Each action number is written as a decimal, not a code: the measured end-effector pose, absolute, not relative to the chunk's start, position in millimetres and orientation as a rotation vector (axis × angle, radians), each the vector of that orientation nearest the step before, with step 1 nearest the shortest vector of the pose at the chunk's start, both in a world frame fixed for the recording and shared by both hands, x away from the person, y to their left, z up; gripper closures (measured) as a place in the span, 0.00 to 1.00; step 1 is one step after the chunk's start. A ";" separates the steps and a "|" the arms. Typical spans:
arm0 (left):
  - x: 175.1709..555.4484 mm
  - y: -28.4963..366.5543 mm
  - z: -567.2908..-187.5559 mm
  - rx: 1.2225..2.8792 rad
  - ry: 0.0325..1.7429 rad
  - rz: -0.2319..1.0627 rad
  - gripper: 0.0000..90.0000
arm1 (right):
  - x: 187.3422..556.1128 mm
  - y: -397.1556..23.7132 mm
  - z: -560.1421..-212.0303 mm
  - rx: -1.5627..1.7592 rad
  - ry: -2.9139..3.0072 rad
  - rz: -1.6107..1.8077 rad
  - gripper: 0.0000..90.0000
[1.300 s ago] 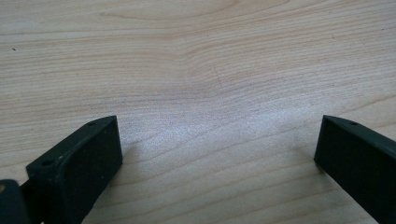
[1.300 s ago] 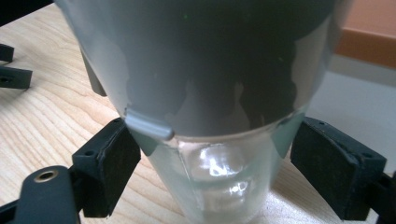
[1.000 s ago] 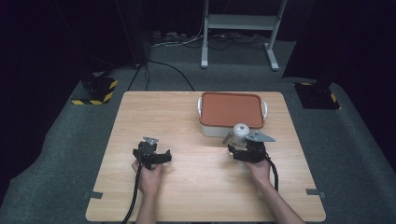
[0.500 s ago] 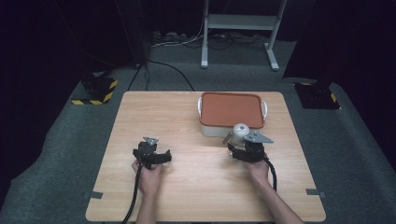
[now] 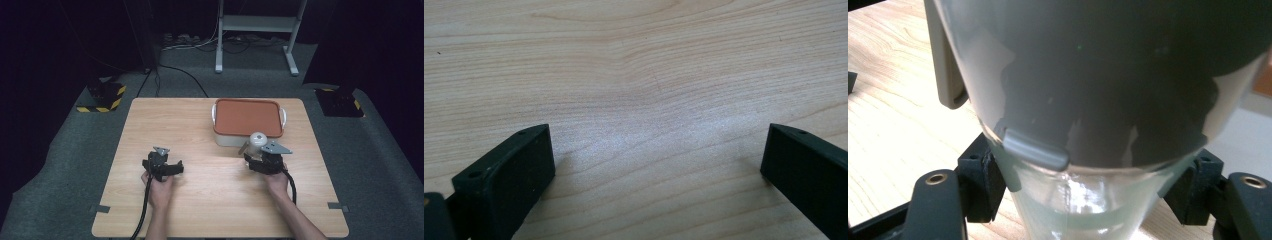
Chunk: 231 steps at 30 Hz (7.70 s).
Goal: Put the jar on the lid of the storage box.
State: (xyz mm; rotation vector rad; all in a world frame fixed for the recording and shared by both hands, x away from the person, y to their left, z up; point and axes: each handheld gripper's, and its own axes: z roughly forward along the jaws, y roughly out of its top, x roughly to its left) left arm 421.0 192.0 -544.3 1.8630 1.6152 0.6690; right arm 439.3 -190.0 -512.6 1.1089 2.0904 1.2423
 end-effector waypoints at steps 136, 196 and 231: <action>421.1 192.2 -544.2 1.866 1.613 0.669 0.01 | 456.5 -214.7 -404.6 1.046 2.139 1.396 0.34; 421.2 192.4 -544.2 1.868 1.611 0.669 0.01 | 498.6 -204.8 -369.2 1.089 2.092 1.344 0.34; 421.3 192.5 -544.2 1.868 1.610 0.668 0.01 | 527.6 -200.7 -373.8 1.149 2.022 1.313 0.34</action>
